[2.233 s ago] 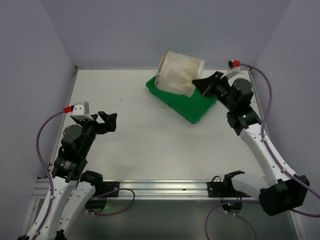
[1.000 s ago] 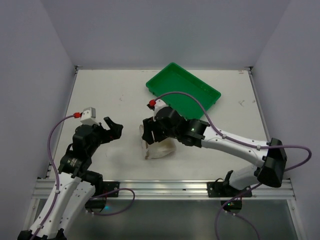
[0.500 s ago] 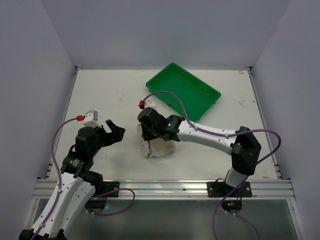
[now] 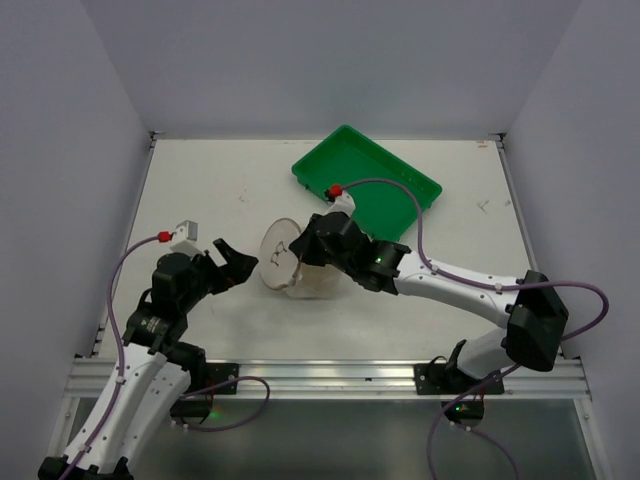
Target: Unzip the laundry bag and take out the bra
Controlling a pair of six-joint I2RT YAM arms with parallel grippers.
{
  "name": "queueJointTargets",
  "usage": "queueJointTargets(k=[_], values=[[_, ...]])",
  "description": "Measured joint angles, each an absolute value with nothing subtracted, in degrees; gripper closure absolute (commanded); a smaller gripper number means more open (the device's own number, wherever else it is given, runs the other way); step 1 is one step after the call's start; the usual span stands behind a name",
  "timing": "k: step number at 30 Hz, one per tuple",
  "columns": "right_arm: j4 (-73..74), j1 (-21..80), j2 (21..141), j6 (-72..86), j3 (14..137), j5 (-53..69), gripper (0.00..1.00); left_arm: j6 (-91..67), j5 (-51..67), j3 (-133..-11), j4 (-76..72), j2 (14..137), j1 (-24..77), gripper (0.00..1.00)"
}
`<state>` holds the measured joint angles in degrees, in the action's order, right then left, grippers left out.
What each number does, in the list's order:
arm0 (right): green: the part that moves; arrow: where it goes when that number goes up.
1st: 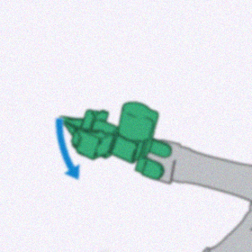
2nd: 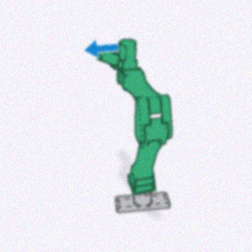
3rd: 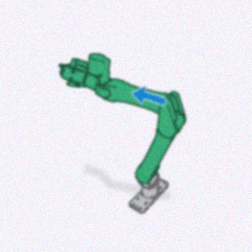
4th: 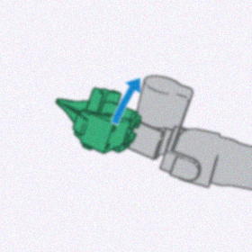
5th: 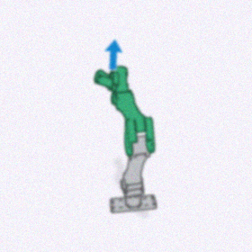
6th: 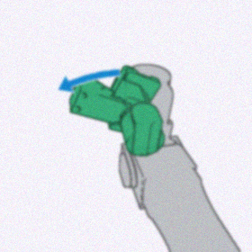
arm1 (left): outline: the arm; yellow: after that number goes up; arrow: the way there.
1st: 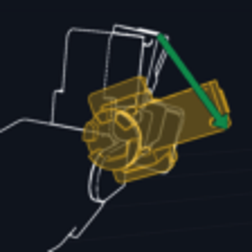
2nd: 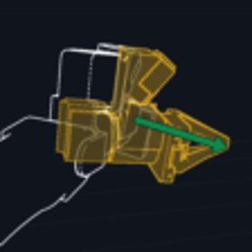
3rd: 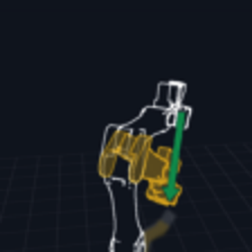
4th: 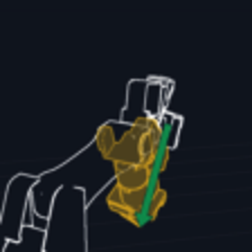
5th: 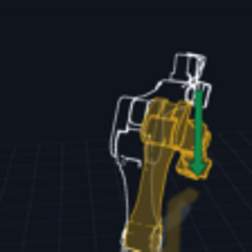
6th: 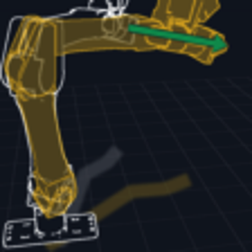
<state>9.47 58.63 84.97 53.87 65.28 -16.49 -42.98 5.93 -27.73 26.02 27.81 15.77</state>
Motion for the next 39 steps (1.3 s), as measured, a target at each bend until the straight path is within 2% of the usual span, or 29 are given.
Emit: queueJointTargets(k=[7, 18, 26, 30, 33, 36, 37, 39], values=[[-1.1, 57.6, 82.1, 58.9, 58.7, -17.1, 1.0, -51.3, 9.9, -23.4, 20.6, 23.7, 15.8, 0.0], [-9.1, 56.3, 80.1, 62.8, 54.8, -16.8, 1.0, -62.8, 13.1, -18.8, 13.6, 21.8, 15.8, 0.0], [-13.8, 55.5, 79.4, 63.6, 53.2, -15.2, 1.0, -67.0, 15.7, -15.3, 6.3, 24.8, 15.8, 0.11], [-15.0, 55.4, 79.4, 63.7, 52.9, -13.8, 1.0, -69.0, 17.0, -14.2, 0.5, 26.2, 15.8, 0.22], [-16.3, 55.3, 79.4, 63.7, 52.7, -13.0, 1.0, -70.7, 17.7, -13.1, -3.3, 27.1, 15.8, 0.34], [-17.2, 55.0, 79.4, 63.6, 51.8, -12.4, 1.0, -72.4, 18.0, -12.4, -5.4, 27.2, 15.9, 0.56], [-17.5, 54.8, 79.4, 63.4, 51.4, -12.2, 1.0, -72.8, 18.0, -12.3, -5.6, 26.9, 15.9, 0.68], [-17.7, 54.3, 79.4, 62.8, 50.8, -12.0, 1.0, -73.1, 17.7, -12.3, -5.7, 26.2, 15.9, 0.76]])
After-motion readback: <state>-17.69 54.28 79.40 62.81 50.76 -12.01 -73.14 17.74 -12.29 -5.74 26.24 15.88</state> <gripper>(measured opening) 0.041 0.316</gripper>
